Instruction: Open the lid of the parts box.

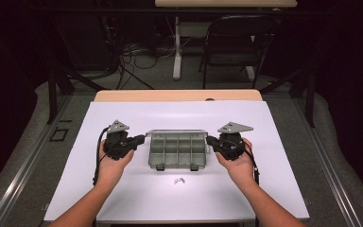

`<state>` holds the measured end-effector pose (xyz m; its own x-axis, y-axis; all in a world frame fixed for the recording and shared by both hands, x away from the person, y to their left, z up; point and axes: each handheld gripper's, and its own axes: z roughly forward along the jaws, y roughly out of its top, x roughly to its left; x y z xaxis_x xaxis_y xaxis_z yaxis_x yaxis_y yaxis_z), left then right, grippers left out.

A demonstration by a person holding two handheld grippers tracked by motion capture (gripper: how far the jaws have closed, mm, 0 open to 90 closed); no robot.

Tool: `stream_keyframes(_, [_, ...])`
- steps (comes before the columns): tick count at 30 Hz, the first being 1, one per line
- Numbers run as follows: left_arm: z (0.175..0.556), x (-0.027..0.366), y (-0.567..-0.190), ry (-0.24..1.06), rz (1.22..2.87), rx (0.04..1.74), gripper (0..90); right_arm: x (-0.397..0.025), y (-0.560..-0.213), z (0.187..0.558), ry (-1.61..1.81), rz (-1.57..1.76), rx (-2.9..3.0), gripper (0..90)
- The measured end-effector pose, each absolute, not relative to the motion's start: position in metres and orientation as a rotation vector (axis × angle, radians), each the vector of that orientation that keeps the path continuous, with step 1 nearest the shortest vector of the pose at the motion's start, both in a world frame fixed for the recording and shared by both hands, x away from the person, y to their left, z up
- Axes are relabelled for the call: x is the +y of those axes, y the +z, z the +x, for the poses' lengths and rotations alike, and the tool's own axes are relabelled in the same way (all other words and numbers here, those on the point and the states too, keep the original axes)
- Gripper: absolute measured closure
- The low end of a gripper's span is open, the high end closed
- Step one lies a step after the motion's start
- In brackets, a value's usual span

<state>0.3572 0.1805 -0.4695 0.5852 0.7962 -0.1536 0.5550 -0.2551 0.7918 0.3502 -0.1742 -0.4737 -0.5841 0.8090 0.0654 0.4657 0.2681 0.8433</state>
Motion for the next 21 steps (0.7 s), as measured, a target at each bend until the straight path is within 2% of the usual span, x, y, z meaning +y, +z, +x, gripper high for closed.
stream_keyframes(8, [0.357, 0.174, -0.467, 0.351, 1.968, 1.056, 81.6, -0.175, -0.473, 0.353, 1.235, 1.166, 2.154, 86.8])
stream_keyframes(14, [0.365, 0.171, -0.461, 0.382, 1.946, 1.077, 82.3, -0.176, -0.471, 0.356, 1.233, 1.171, 2.141, 86.3])
stream_keyframes(21, [0.372, 0.172, -0.460, 0.359, 1.928, 1.098, 84.2, -0.178, -0.462, 0.362, 1.216, 1.163, 2.144, 83.7])
